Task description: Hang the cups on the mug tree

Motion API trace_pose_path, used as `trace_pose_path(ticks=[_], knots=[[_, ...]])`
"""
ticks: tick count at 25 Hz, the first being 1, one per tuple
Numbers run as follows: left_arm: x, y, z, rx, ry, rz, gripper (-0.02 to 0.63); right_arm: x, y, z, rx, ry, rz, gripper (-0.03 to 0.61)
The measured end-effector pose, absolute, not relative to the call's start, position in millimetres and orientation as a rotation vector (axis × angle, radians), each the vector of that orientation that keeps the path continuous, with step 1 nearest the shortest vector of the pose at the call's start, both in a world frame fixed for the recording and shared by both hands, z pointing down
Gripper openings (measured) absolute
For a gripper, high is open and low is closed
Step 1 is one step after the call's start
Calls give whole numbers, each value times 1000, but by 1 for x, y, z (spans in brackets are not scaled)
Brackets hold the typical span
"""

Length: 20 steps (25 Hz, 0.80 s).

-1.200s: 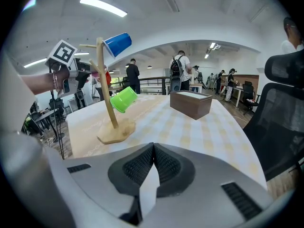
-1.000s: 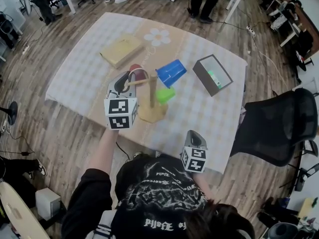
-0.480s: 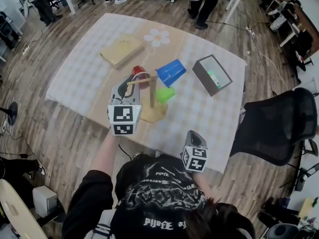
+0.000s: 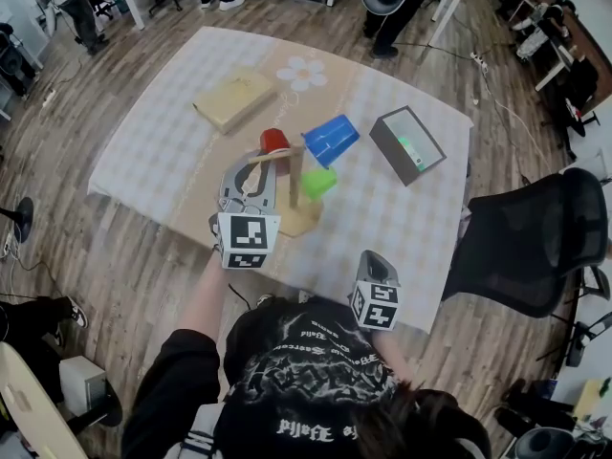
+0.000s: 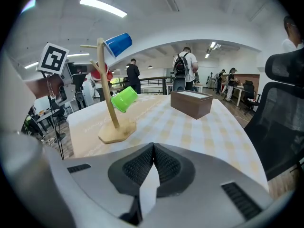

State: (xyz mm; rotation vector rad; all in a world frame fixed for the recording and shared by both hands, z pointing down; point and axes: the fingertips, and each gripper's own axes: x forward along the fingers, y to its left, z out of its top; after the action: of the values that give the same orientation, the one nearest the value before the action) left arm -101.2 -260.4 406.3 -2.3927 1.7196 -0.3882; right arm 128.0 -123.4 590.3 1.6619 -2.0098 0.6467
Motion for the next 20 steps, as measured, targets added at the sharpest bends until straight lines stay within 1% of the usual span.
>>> trace_pose_path(ticks=[6, 20], knots=[[-98, -252, 409, -2367, 1639, -427, 53, 124, -123, 588, 1658, -2018, 637, 8], [-83, -245, 441, -2254, 1462, -644, 81, 118, -121, 589, 1663, -2019, 631, 8]])
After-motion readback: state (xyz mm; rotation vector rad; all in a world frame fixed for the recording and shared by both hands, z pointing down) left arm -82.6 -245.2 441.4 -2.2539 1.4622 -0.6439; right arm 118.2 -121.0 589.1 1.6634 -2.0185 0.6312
